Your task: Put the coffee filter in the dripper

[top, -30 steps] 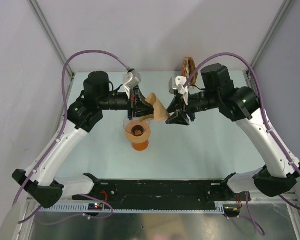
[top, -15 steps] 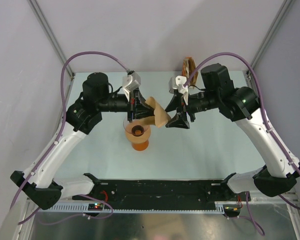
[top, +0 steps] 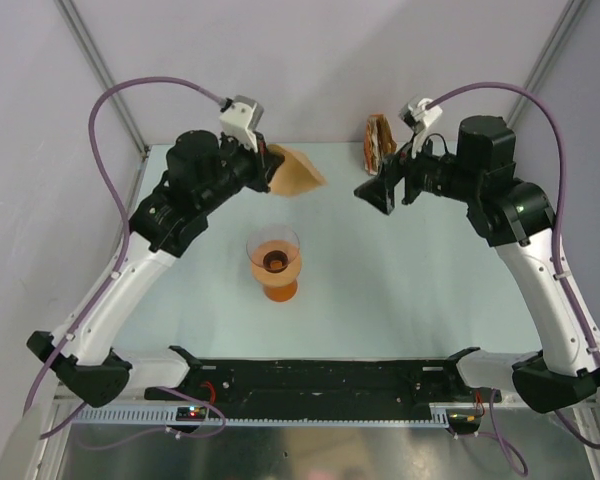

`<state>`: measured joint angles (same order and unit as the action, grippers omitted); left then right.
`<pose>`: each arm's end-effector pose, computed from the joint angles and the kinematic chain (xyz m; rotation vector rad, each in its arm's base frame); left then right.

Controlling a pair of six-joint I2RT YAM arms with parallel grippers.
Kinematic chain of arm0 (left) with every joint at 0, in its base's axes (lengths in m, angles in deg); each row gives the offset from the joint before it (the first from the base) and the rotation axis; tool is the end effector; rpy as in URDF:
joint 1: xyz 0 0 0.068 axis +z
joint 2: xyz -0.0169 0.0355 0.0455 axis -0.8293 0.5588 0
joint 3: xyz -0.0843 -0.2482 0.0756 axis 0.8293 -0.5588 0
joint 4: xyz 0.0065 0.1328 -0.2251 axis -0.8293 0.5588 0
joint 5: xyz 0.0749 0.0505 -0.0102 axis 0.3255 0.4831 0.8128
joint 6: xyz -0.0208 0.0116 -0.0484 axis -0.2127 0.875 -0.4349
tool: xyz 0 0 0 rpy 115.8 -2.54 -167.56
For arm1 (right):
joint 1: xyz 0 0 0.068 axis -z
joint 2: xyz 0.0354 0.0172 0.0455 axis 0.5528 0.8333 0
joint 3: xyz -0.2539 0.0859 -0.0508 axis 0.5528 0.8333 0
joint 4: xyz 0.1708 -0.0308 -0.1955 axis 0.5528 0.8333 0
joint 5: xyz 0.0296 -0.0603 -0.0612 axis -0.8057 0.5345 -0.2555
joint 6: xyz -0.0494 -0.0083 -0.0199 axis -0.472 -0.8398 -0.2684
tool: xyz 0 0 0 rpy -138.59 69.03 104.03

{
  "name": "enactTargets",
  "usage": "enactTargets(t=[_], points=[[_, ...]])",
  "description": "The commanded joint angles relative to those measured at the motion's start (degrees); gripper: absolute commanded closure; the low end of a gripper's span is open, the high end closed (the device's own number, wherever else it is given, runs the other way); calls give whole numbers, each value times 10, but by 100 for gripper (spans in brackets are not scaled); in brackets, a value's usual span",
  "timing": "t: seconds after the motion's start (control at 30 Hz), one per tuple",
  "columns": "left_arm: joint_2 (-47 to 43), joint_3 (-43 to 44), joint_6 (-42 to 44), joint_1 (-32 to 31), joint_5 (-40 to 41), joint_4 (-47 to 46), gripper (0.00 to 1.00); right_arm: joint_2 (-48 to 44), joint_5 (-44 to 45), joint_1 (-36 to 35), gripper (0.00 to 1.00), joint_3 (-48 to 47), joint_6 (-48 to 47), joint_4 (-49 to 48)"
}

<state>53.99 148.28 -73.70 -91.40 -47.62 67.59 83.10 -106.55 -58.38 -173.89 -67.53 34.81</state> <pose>0.2071 -0.1515 0.4758 0.5173 1.6893 -0.6228 0.2006 0.1140 0.4924 -0.8941 1.7001 0.7500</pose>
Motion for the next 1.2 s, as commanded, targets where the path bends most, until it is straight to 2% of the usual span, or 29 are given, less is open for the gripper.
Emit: enactTargets(t=[0.0,0.13,0.33,0.53,0.7,0.93,1.17], points=[[35,63,-54,-31,227,-23,100,-12,149,-20,15,-9,161,-124],[75,106,-64,-75,328,-28,100,7,251,-72,14,-32,196,-167],[99,143,-85,-93,344,-39,100,41,383,-150,8,-58,173,-208],[90,131,-91,-102,321,-61,100,70,419,-163,7,-70,172,-218],[71,103,-88,-104,295,-90,100,85,413,-163,5,-73,171,-229],[68,94,-83,-111,285,-105,100,94,390,-168,16,-70,182,-239],[70,90,-81,-119,287,-106,100,96,391,-175,30,-66,164,-256]])
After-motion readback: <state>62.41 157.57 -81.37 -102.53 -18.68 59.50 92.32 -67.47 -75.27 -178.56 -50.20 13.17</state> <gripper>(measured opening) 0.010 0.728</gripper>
